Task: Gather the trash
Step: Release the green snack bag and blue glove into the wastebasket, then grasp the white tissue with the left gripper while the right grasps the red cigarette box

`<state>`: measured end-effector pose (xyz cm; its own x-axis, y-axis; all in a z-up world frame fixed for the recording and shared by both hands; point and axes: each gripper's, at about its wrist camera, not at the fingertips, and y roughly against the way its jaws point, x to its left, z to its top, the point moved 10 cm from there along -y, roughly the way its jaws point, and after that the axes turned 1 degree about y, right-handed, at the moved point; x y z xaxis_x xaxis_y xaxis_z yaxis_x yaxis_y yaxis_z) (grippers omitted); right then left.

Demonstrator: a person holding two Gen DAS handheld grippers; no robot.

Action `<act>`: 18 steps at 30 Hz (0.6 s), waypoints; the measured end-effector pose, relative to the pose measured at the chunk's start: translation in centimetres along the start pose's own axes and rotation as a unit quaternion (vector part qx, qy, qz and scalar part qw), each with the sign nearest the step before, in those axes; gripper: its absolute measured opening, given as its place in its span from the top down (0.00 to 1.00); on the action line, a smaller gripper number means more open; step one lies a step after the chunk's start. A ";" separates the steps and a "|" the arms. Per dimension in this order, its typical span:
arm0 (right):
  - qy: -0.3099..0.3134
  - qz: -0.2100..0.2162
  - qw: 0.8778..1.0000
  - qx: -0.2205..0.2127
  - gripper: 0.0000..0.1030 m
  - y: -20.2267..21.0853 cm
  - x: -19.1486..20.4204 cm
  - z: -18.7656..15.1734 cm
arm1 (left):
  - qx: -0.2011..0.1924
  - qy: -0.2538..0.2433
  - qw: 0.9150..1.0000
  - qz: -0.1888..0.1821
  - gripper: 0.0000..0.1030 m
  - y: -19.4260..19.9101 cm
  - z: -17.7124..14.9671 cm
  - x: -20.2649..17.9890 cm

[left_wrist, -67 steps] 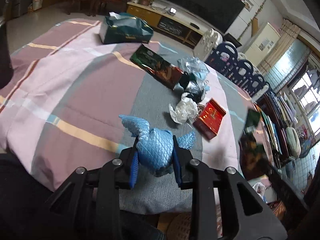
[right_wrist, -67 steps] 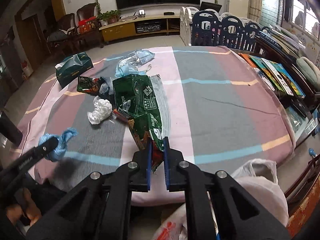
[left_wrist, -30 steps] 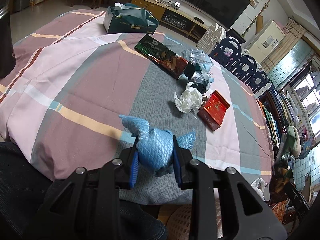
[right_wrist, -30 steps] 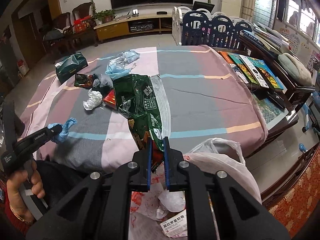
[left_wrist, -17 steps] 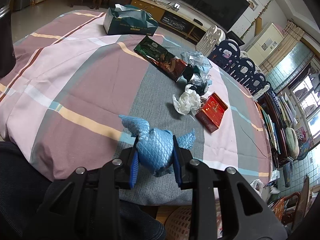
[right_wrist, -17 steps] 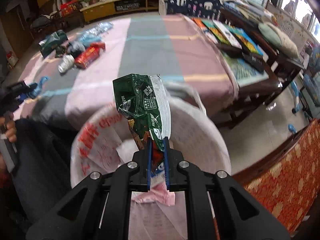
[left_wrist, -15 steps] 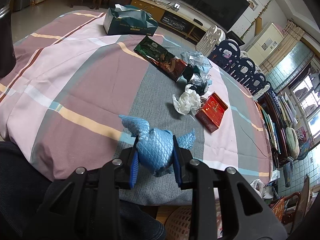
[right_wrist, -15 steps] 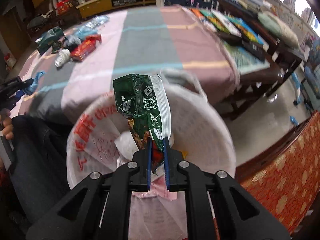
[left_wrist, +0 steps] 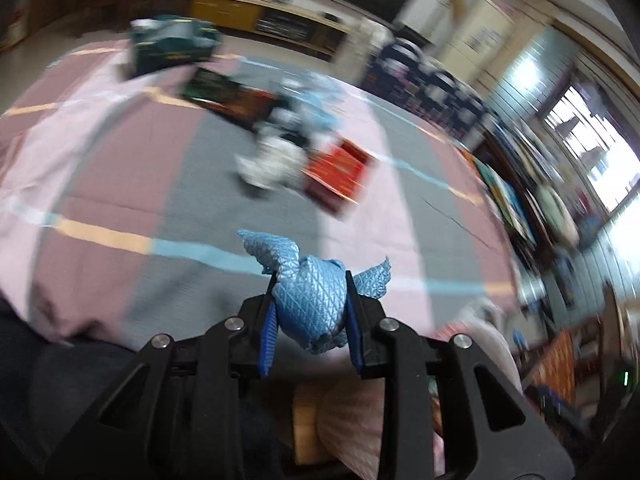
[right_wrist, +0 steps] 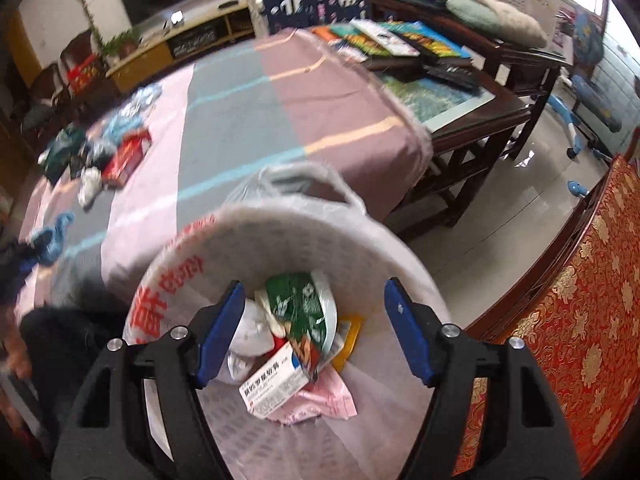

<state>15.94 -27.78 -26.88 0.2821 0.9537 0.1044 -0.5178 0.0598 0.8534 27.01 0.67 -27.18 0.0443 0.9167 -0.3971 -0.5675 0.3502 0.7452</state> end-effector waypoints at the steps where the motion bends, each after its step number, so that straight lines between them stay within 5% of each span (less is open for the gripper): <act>1: -0.010 0.003 1.000 -0.007 0.31 0.2 -0.3 0.5 | 0.017 -0.028 0.999 -0.029 0.71 -0.3 -1.0 -2.4; 3: -0.029 0.006 0.999 -0.019 0.31 0.7 -0.9 1.4 | 0.042 -0.077 0.993 -0.080 0.71 -0.5 -3.1 -6.8; 7: -0.053 -0.002 0.998 -0.034 0.31 1.3 -2.3 2.3 | 0.093 -0.231 0.955 -0.161 0.69 -0.4 -9.2 -15.0; 11: -0.074 -0.006 0.997 -0.028 0.31 1.0 -3.5 2.2 | 0.121 -0.334 0.922 -0.152 0.51 -1.1 -14.2 -17.7; 14: -0.083 -0.006 0.996 -0.024 0.31 0.9 -4.0 1.8 | 0.119 -0.321 0.929 -0.140 0.38 -1.4 -13.8 -17.2; 18: -0.084 -0.005 0.996 -0.022 0.31 0.6 -3.7 1.5 | 0.085 -0.256 0.959 -0.090 0.29 -1.9 -9.8 -13.9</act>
<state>15.82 -31.71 -26.00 0.4176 0.8900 0.1832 -0.5480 0.0859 0.8320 19.39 -14.67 -28.35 0.5522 0.7968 -0.2454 -0.3716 0.4987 0.7831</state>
